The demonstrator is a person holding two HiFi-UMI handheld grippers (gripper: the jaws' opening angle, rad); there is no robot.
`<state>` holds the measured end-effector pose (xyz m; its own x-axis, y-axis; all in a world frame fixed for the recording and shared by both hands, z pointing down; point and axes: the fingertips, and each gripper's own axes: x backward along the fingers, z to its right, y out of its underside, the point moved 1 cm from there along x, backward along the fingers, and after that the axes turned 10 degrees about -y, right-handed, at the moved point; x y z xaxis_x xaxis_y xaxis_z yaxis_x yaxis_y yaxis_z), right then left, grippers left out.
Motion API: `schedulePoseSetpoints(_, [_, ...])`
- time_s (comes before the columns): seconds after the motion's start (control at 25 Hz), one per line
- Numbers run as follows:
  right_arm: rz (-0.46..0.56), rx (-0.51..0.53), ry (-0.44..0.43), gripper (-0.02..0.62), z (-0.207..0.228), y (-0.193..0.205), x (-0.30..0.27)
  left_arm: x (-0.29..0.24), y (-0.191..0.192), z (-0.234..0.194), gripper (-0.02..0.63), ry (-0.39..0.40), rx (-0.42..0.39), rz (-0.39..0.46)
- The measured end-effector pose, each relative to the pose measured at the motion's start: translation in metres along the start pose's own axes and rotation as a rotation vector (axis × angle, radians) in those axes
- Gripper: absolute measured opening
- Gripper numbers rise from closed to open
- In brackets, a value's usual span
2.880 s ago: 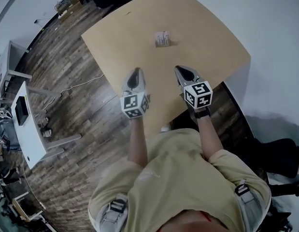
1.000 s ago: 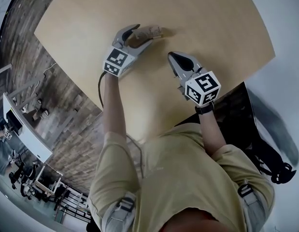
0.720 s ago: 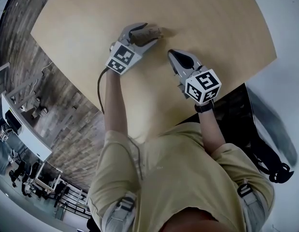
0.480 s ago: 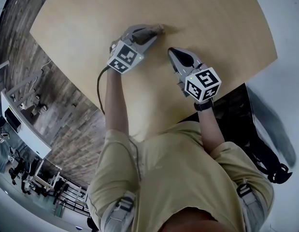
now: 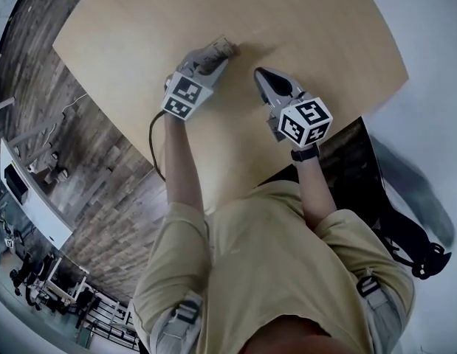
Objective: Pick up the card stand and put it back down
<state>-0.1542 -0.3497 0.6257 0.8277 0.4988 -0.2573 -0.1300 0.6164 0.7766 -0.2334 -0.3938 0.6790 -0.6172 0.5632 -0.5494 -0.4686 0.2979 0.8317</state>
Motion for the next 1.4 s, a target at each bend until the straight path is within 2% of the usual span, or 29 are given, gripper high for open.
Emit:
schedulePoseSetpoints(0.12, [0.016,0.024,0.016,0.006,-0.018,-0.011,0.015,0.034,-0.012,0.007,0.081,-0.058,0.052,0.02])
schedulePoseSetpoints(0.32, [0.05,0.098,0.004,0.006,-0.057,-0.031,0.027,0.093,-0.032,0.015,0.083,-0.141,0.092,0.055])
schedulePoseSetpoints(0.48, [0.063,0.174,-0.034,0.006,-0.101,-0.038,0.038,0.142,-0.054,0.036,0.083,-0.215,0.11,0.097])
schedulePoseSetpoints(0.64, [0.073,0.265,-0.084,0.006,-0.152,-0.05,0.045,0.19,-0.078,0.052,0.083,-0.34,0.148,0.106])
schedulePoseSetpoints(0.76, [0.085,0.349,-0.103,0.006,-0.186,-0.057,0.053,0.225,-0.088,0.058,0.083,-0.468,0.251,0.131])
schedulePoseSetpoints(0.84, [0.085,0.439,-0.095,0.006,-0.209,-0.059,0.057,0.252,-0.09,0.059,0.083,-0.563,0.347,0.173])
schedulePoseSetpoints(0.92, [0.08,0.517,-0.091,0.006,-0.233,-0.058,0.06,0.279,-0.089,0.061,0.083,-0.643,0.398,0.218])
schedulePoseSetpoints(1.04, [0.082,0.563,-0.108,0.006,-0.262,-0.057,0.063,0.313,-0.085,0.067,0.083,-0.737,0.397,0.244])
schedulePoseSetpoints(1.2, [0.092,0.57,-0.087,0.006,-0.287,-0.055,0.068,0.354,-0.091,0.077,0.083,-0.834,0.376,0.302])
schedulePoseSetpoints(1.4, [0.093,0.57,-0.088,0.006,-0.313,-0.051,0.077,0.397,-0.094,0.101,0.083,-0.902,0.35,0.333])
